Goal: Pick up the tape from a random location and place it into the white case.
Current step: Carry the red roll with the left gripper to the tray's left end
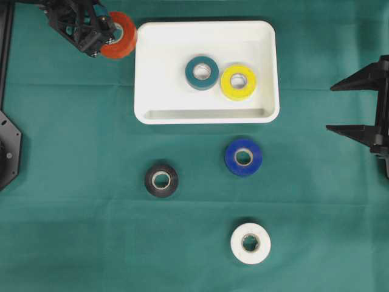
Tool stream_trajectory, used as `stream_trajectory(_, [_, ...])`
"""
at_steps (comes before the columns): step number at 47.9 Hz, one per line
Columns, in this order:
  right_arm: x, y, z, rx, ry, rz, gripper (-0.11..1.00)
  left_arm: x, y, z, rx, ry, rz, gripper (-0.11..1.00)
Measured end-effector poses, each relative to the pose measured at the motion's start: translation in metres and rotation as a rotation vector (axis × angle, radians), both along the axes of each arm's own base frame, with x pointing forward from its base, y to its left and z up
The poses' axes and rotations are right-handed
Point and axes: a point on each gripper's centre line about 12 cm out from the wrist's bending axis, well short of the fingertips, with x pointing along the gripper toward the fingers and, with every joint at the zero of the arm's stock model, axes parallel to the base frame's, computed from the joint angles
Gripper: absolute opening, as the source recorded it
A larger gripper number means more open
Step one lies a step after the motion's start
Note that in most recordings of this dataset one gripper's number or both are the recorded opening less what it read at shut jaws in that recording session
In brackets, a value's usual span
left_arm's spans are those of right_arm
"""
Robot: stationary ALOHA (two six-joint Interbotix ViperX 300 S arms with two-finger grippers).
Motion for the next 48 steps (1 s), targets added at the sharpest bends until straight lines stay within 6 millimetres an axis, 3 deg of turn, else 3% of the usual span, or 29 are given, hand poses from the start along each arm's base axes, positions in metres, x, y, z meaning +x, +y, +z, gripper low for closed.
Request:
stream_trajectory(25, [0.0,0.0,0.002,0.0,-0.005,0.0,0.86,0.068,0.011,-0.007,0.002,-0.004,-0.067,0.22])
stream_trajectory(48, [0.001,0.0,0.002,-0.002,-0.004,0.0,0.86,0.074,0.011,-0.011,-0.002,0.003,-0.075,0.22])
